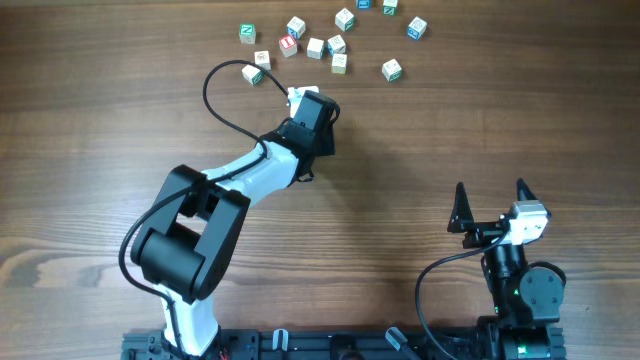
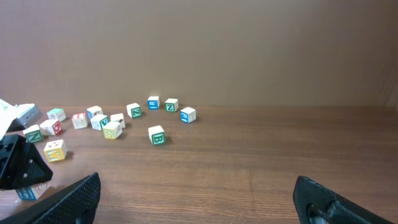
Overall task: Form a horizontal line
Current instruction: 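Set the 8 block down and open the left gripper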
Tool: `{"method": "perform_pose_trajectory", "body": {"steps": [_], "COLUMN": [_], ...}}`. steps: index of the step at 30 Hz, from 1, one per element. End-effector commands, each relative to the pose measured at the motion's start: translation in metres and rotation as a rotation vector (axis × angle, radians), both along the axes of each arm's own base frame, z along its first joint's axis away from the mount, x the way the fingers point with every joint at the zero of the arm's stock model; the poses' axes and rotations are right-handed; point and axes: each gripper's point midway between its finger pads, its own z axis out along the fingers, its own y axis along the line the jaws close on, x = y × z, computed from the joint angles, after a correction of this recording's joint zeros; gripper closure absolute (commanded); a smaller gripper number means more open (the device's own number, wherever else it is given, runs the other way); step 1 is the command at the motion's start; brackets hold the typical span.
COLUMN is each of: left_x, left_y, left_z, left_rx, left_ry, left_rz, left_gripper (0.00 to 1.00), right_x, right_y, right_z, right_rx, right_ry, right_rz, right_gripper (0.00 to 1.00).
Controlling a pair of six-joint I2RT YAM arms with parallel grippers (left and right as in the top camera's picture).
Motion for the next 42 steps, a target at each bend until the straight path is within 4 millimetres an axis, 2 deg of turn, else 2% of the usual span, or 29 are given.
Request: {"method": "perform_pose_trajectory", "body": {"steps": [1,3,5,8,12,15,19,26,34,36,40,41,42], "left_x": [-0.002,-0.002,-0.001,0.002,0.006,0.010,0.004,-0.026,-0.071,-0.076,-0.077,-0.077,-0.076], "left_y": [0.006,0.006,0.005,0.004,0.002,0.009,0.027,0.065,0.121,0.129,0.132,0.134,0.136], "left_z": [-0.009,-0.007,-0.003,0.012,0.044,0.076,0.102,0.108,0.112,0.116,0.121,0.121,0.121], "left_rx": [0.028,0.026,0.021,0.004,-0.022,-0.020,0.026,0.145,0.207,0.189,0.119,0.088,0.070], "left_ry": [0.011,0.008,0.000,-0.029,-0.091,-0.159,-0.195,-0.102,0.065,0.081,0.097,0.105,0.111], "left_rz": [0.018,0.018,0.018,0.018,0.016,0.047,0.096,0.145,0.258,0.274,0.279,0.283,0.288], "left_gripper": [0.55,0.31,0.20,0.12,0.00,0.00,0.00,0.00,0.00,0.00,0.00,0.00,0.00], "right_x": [-0.001,-0.001,-0.001,-0.001,-0.001,-0.001,-0.001,-0.001,-0.001,-0.001,-0.001,-0.001,-0.002], "right_y": [0.004,0.004,0.004,0.004,0.004,0.004,0.004,0.004,0.004,0.002,0.003,0.008,0.011], "right_z": [0.002,0.002,0.002,0.002,0.002,0.002,0.002,0.002,0.002,0.005,0.004,0.004,0.003], "right_rx": [-0.017,-0.016,-0.017,-0.017,-0.017,-0.016,-0.017,-0.017,-0.017,-0.019,-0.016,0.047,0.217], "right_ry": [-0.012,-0.012,-0.012,-0.012,-0.012,-0.012,-0.012,-0.012,-0.012,-0.024,-0.017,-0.014,0.005], "right_rz": [0.021,0.021,0.021,0.021,0.021,0.021,0.021,0.021,0.021,0.010,0.013,0.045,0.063], "right_gripper": [0.00,0.00,0.00,0.00,0.00,0.00,0.00,0.00,0.00,0.00,0.00,0.00,0.01]}}
